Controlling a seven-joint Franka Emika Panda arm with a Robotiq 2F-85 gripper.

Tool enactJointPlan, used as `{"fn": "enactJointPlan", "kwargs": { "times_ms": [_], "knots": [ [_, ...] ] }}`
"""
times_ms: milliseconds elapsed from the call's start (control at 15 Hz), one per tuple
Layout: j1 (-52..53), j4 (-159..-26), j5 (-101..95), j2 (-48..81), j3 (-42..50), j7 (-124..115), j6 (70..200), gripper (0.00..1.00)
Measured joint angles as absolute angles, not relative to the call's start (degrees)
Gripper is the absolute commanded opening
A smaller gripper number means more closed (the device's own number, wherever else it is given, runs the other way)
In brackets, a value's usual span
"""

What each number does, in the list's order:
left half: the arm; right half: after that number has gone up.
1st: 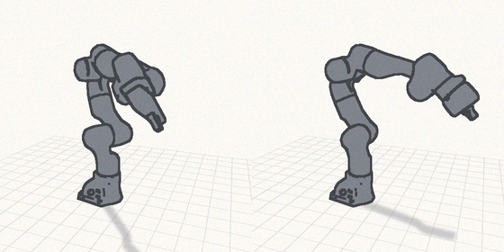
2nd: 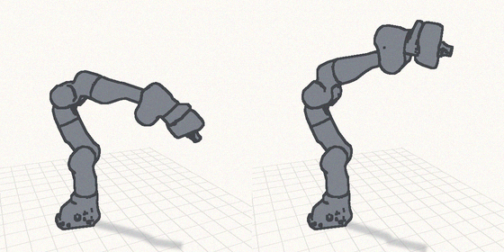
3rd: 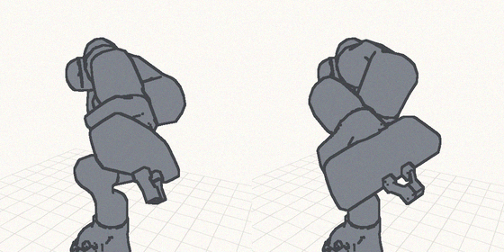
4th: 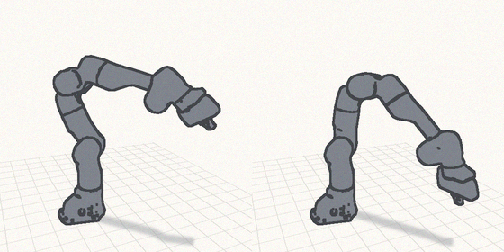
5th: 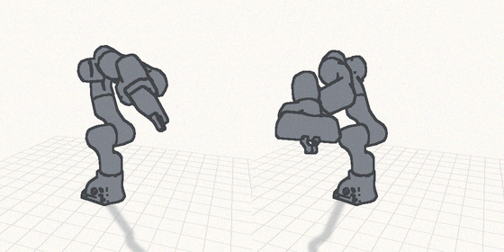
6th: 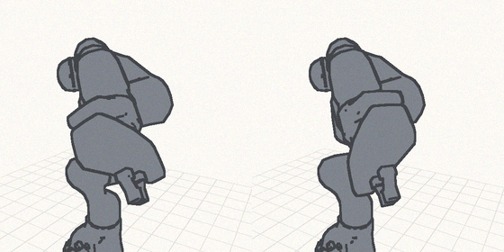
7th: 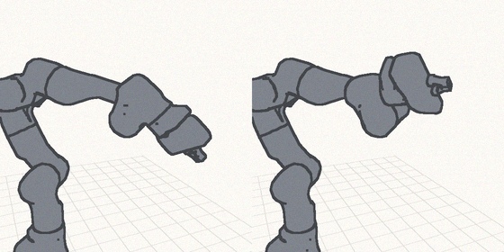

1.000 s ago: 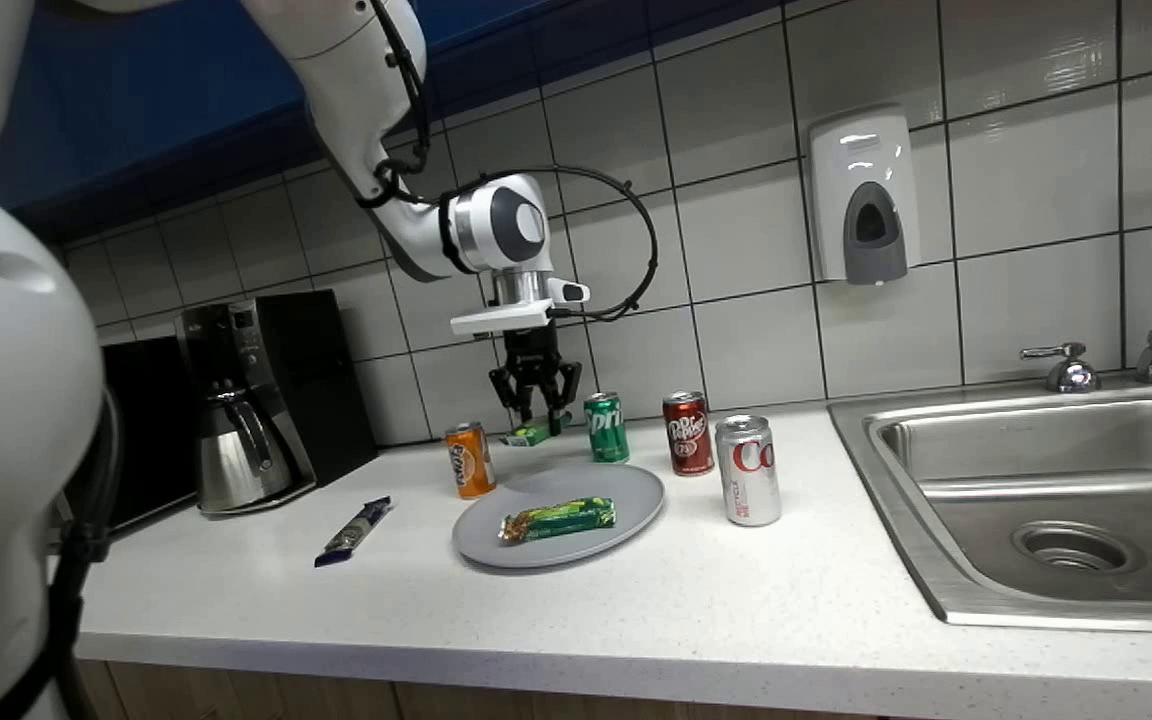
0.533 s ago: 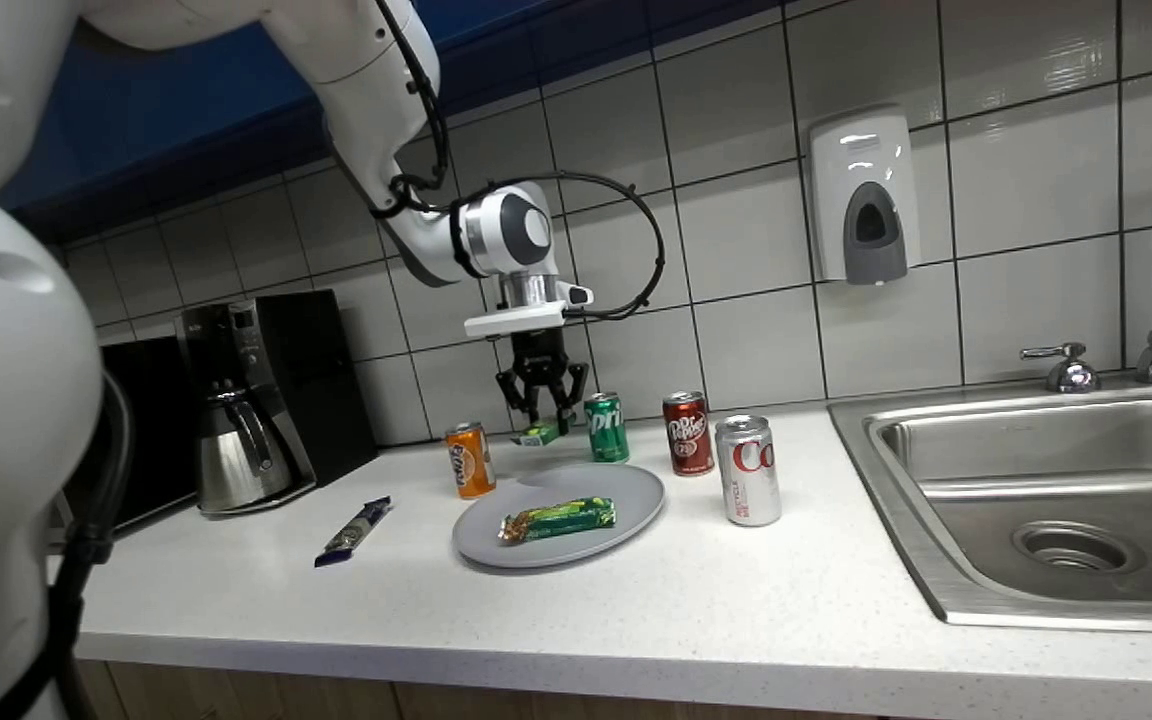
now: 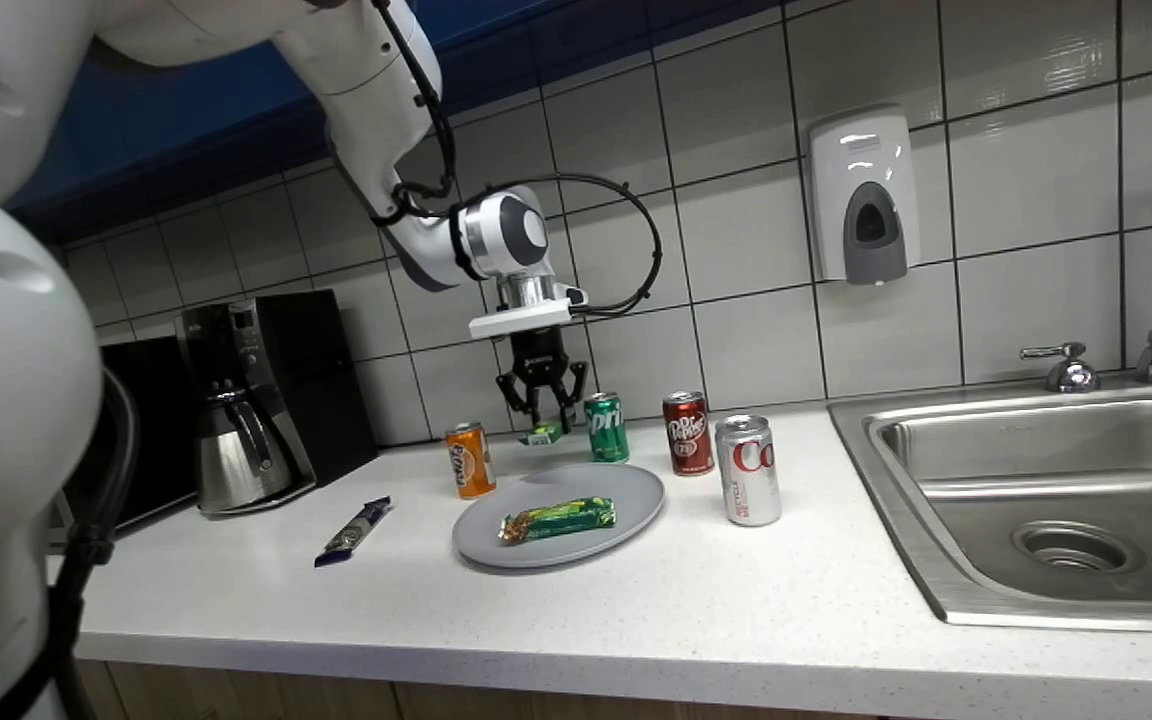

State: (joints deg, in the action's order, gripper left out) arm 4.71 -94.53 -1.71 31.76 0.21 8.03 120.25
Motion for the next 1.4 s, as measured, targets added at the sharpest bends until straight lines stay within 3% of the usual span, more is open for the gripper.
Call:
{"fn": "enactJointPlan", "kwargs": {
  "times_ms": [1400],
  "knots": [
    [4.8,-82.6,-3.9,38.8,-2.6,17.6,109.9,0.17]
  ]
}}
